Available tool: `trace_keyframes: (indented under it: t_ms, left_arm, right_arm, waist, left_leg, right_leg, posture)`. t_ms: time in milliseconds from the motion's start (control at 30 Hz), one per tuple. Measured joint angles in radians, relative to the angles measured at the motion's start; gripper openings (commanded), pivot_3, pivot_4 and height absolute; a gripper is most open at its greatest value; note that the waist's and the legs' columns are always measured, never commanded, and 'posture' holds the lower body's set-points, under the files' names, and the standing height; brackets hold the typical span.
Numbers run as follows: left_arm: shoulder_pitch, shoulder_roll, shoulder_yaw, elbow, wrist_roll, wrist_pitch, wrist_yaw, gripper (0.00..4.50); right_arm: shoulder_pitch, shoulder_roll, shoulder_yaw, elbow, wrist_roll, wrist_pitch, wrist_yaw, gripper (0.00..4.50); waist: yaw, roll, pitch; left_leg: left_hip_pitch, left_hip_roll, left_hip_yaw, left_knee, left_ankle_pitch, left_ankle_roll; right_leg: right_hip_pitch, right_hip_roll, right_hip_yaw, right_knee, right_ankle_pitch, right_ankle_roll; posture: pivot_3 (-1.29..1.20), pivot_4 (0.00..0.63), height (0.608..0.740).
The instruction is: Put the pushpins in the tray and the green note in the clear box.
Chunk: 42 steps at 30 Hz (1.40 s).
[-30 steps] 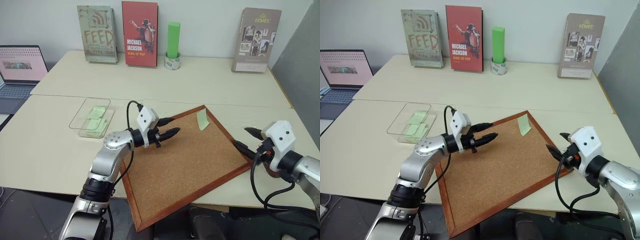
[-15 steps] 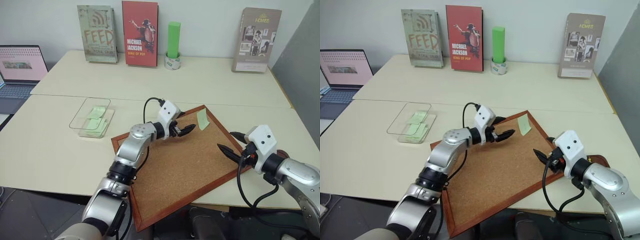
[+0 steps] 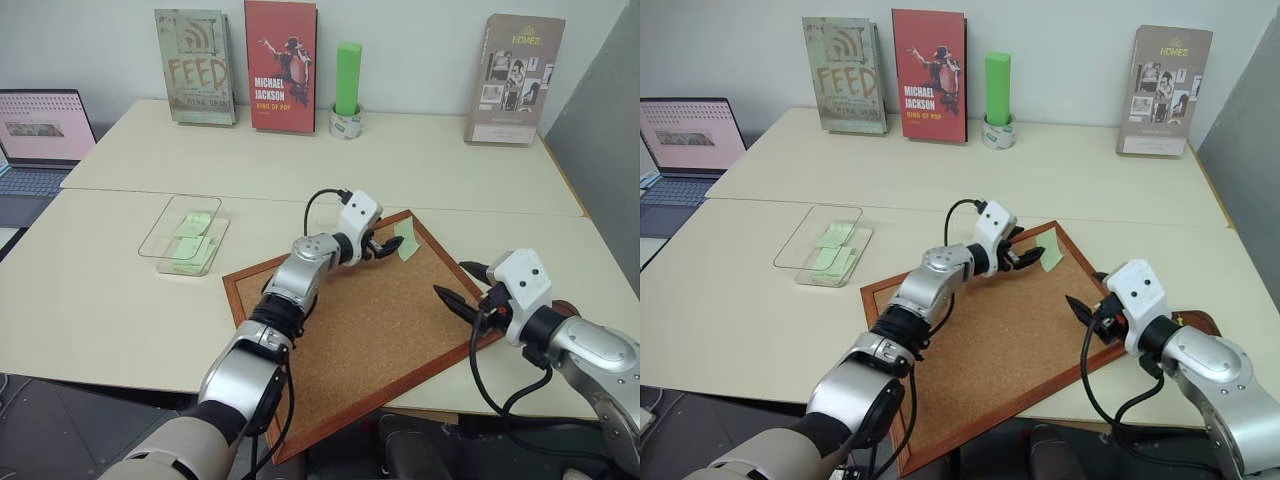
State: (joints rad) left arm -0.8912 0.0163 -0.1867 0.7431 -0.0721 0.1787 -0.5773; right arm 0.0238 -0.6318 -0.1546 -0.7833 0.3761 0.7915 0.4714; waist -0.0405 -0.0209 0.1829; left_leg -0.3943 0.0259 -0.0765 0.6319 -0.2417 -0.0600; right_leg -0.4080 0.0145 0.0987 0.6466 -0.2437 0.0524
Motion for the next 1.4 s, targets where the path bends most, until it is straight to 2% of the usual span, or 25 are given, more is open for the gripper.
trace_keyframes:
  t_ms: [267,567,967,1133,1400]
  left_arm:
    - [-0.056,-0.028,0.022,0.091,0.010,-0.062,0.007,1.71]
    - [-0.056,-0.045,0.024,0.104,0.014,-0.077,-0.011,0.07]
    - [0.005,-0.032,0.041,0.027,-0.003,-0.039,-0.062,0.03]
    - [0.026,-0.018,0.077,-0.093,-0.045,0.028,-0.071,0.03]
    - [0.107,0.098,0.120,-0.330,-0.086,0.161,-0.068,0.03]
  right_arm:
    - [-0.001,0.001,0.000,-0.009,0.001,0.006,-0.019,3.08]
    - [-0.001,0.001,0.000,-0.022,0.001,0.022,-0.030,3.08]
    - [-0.003,0.001,0.000,-0.023,0.000,0.023,-0.037,3.08]
    - [-0.037,0.008,0.001,-0.022,0.000,0.016,-0.037,3.08]
    - [-0.120,0.018,0.045,0.008,0.003,-0.006,-0.015,3.08]
  waist:
    - [0.000,0.000,0.000]
    - [0.000,0.000,0.000]
    - [0.000,0.000,0.000]
    - [-0.001,0.000,0.000]
    - [-0.010,0.000,0.000]
  left_leg:
    - [0.000,0.000,0.000,0.000,0.000,0.000]
    - [0.000,0.000,0.000,0.000,0.000,0.000]
    - [0.000,0.000,0.000,0.000,0.000,0.000]
    - [0.000,0.000,0.000,0.000,0.000,0.000]
    - [0.001,0.000,0.000,0.000,0.000,0.000]
  right_leg:
    - [0.000,0.000,0.000,0.000,0.000,0.000]
    - [0.000,0.000,0.000,0.000,0.000,0.000]
    - [0.000,0.000,0.000,0.001,0.000,0.000]
    - [0.000,0.000,0.000,0.001,0.000,0.000]
    - [0.000,0.000,0.000,0.003,0.000,0.000]
  posture:
    - [0.00,0.150,0.740]
    - [0.00,0.150,0.740]
    - [0.00,0.150,0.740]
    - [0.00,0.150,0.740]
    - [0.00,0.150,0.740]
